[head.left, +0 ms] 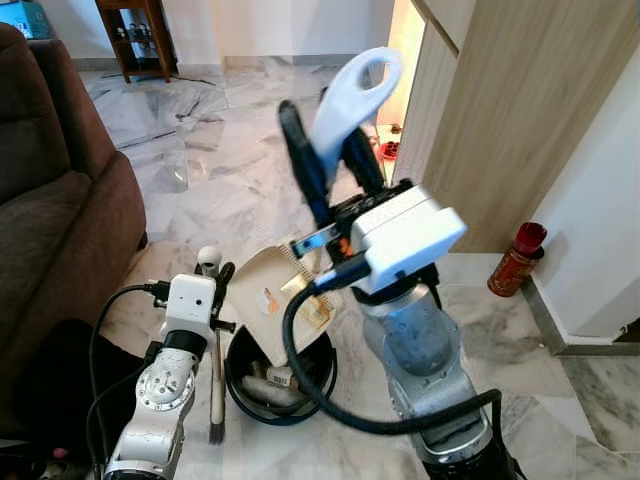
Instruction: Sweep floor
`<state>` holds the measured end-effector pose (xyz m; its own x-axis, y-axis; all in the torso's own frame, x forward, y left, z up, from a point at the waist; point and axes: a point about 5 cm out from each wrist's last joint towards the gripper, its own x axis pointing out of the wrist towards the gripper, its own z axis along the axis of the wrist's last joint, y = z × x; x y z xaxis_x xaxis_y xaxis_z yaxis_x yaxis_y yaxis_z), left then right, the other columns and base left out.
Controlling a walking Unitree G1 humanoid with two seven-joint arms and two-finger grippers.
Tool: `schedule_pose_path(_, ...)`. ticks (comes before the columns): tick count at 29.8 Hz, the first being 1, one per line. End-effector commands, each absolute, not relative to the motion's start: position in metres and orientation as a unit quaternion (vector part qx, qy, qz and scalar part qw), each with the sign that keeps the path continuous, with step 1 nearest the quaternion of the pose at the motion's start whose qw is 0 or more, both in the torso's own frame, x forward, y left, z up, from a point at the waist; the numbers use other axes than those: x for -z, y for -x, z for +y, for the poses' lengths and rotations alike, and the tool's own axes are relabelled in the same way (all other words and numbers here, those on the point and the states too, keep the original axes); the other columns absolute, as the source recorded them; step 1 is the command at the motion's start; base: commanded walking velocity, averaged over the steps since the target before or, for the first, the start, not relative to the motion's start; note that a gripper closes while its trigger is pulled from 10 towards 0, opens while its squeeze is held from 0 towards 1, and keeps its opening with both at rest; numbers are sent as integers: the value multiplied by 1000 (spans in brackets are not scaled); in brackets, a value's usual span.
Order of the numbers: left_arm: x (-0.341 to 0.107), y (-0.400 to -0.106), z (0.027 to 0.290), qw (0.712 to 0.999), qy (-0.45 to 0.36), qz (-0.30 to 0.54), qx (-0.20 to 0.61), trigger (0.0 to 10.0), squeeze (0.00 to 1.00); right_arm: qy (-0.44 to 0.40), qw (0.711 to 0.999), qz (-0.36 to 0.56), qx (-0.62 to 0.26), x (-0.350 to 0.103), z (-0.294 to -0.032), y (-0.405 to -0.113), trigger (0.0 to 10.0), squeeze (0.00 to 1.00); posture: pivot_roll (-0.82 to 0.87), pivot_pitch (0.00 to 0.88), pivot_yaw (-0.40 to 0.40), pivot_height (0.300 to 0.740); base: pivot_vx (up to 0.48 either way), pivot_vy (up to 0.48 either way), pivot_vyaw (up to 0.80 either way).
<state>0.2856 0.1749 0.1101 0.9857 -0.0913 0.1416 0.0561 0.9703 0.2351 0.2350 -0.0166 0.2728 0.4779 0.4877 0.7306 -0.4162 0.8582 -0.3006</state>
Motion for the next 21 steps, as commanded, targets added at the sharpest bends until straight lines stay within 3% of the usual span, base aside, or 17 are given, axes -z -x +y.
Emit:
schedule_pose_path(1, -123, -286, 173, 984, -131, -112, 40, 10000, 0, 35, 825, -493, -274, -289, -16, -219, 10000, 0, 158, 63, 2, 740, 0, 0, 0)
schedule_pose_path(21, -123, -286, 174, 984, -130, -113, 40, 10000, 0, 86, 806, -506, -296, -283, -6, -213, 10000, 0, 160, 78, 2, 740, 0, 0, 0)
